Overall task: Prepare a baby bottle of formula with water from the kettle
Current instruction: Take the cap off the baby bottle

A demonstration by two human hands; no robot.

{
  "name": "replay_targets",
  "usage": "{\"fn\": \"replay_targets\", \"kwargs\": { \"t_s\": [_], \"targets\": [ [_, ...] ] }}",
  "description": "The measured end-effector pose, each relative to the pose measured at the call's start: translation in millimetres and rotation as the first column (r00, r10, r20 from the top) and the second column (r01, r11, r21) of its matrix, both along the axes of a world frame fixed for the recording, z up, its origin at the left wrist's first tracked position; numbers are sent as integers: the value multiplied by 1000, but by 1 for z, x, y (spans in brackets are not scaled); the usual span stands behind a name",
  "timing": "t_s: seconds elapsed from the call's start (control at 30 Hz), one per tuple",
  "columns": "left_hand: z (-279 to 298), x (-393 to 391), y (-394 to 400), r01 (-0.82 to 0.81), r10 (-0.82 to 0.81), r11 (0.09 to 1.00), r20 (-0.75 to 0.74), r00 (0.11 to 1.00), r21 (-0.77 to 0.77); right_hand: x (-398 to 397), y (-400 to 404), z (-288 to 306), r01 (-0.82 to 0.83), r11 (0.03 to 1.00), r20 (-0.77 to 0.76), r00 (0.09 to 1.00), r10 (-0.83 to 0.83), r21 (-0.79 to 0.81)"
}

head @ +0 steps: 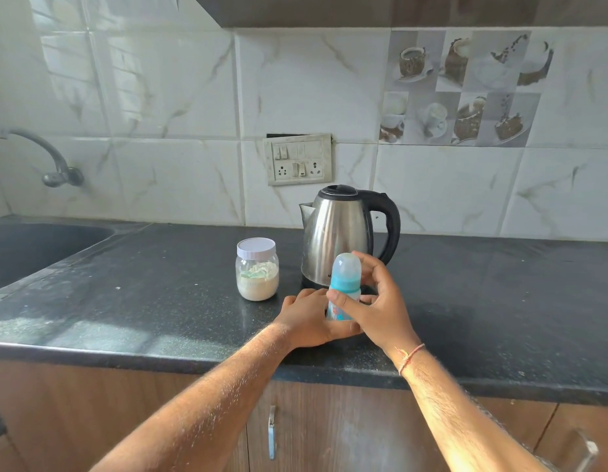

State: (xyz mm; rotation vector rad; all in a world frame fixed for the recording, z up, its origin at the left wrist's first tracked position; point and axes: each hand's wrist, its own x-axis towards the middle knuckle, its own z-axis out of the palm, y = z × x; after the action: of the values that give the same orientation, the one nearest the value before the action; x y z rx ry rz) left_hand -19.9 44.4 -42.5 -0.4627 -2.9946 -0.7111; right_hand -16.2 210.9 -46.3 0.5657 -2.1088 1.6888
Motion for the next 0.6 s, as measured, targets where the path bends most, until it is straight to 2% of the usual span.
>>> {"fn": "replay_targets", "kwargs": {
  "t_s": [0.2, 0.4, 0.6],
  "targets": [
    [0, 2, 2, 3, -3, 1000, -8, 1000, -25, -5, 8, -4, -46, 994, 63, 997, 52, -102],
    [1, 3, 2, -7, 7, 1000, -20, 1000, -3, 0, 0, -1, -22, 999, 49, 999, 23, -27],
    [-1, 0, 2, 7, -7, 999, -8, 1000, -32, -7, 5, -7, -61, 994, 63, 996, 67, -86]
  ]
}}
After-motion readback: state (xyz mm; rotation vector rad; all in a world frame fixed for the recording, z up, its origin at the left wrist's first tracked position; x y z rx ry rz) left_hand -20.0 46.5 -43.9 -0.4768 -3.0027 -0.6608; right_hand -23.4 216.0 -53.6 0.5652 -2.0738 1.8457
